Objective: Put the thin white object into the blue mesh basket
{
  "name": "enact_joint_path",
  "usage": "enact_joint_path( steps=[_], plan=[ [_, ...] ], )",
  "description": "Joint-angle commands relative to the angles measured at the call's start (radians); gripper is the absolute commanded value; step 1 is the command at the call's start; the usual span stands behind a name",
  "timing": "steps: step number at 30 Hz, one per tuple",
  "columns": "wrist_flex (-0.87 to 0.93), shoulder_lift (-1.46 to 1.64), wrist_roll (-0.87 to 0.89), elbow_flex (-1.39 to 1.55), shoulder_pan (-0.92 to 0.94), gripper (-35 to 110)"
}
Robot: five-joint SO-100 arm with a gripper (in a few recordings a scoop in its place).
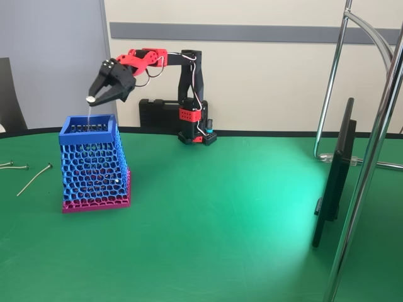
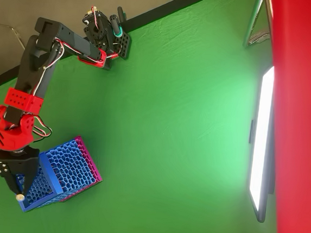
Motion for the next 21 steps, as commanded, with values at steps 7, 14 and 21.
enact_joint_path(
  steps=[7, 14, 21],
  plan=[
    [-0.164, 0.06, -0.061, 0.109, 0.077, 19],
    [-0.233, 0.225, -0.144, 0.261, 0.064, 22],
    [-0.196, 0.419, -0.29, 0.397, -0.032, 18]
  ],
)
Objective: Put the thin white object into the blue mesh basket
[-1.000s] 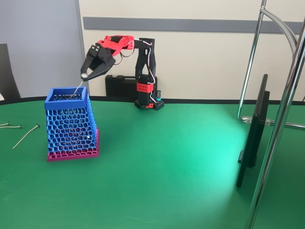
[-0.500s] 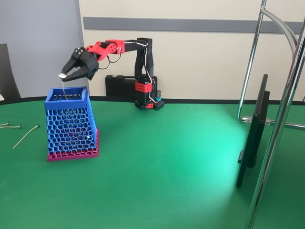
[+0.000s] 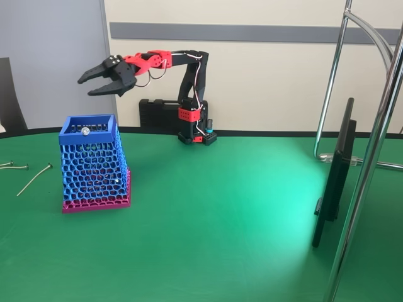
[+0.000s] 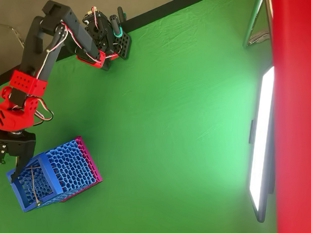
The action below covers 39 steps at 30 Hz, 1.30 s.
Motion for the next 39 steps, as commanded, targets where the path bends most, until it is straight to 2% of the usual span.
enact_joint_path(
  steps=[1, 16, 32, 39],
  plan=[
    [0.012, 0.112, -0.067, 0.044, -0.052, 18],
    [0.193, 0.499, -0.511, 0.434, -0.423, 15],
    [0.149, 0.877, -0.658, 0.943, -0.601, 1],
    [0.149, 1.025, -0.672, 1.117, -0.626, 0]
  ],
)
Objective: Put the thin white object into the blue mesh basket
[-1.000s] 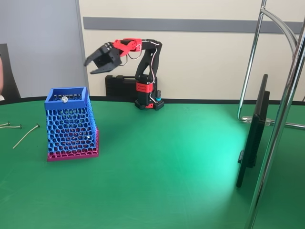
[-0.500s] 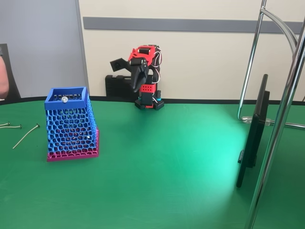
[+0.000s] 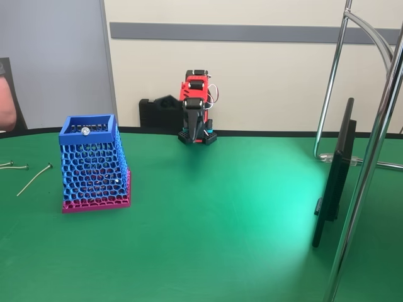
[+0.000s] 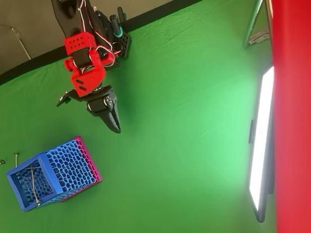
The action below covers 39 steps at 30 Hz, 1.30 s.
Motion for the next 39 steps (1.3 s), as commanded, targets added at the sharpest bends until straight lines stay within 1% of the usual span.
enact_joint_path(
  steps=[1, 5, 7, 17, 24, 28, 34, 39],
  plan=[
    [-0.015, 0.081, -0.02, 0.055, -0.012, 0],
    [0.04, 0.219, -0.038, 0.147, -0.035, 0],
    [0.104, 0.265, -0.032, 0.149, -0.04, 0],
    [0.301, 0.394, -0.009, 0.149, -0.04, 1],
    [0.364, 0.394, 0.012, 0.149, -0.041, 1],
    [0.39, 0.394, -0.008, 0.149, -0.055, 1],
    [0.393, 0.397, -0.034, 0.149, -0.057, 1],
    [0.4, 0.397, -0.021, 0.149, -0.058, 1]
  ],
)
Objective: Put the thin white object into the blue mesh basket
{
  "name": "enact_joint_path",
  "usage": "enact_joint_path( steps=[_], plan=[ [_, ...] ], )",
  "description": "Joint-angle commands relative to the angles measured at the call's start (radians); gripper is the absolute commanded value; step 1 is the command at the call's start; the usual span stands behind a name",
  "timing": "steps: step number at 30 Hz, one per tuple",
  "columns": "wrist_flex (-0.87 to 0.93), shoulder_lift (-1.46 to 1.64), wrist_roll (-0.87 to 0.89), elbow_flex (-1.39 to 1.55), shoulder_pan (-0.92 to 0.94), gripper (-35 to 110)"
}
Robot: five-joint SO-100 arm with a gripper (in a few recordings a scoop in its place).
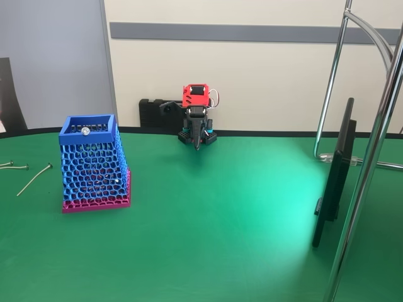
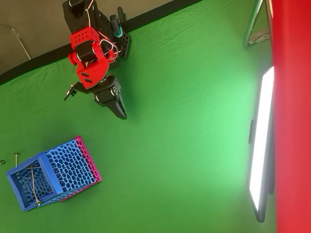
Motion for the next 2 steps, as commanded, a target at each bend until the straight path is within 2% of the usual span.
enact_joint_path(
  steps=[1, 2],
  plan=[
    [0.006, 0.009, 0.008, 0.008, -0.009, 1],
    [0.006, 0.009, 0.008, 0.008, -0.009, 1]
  ],
)
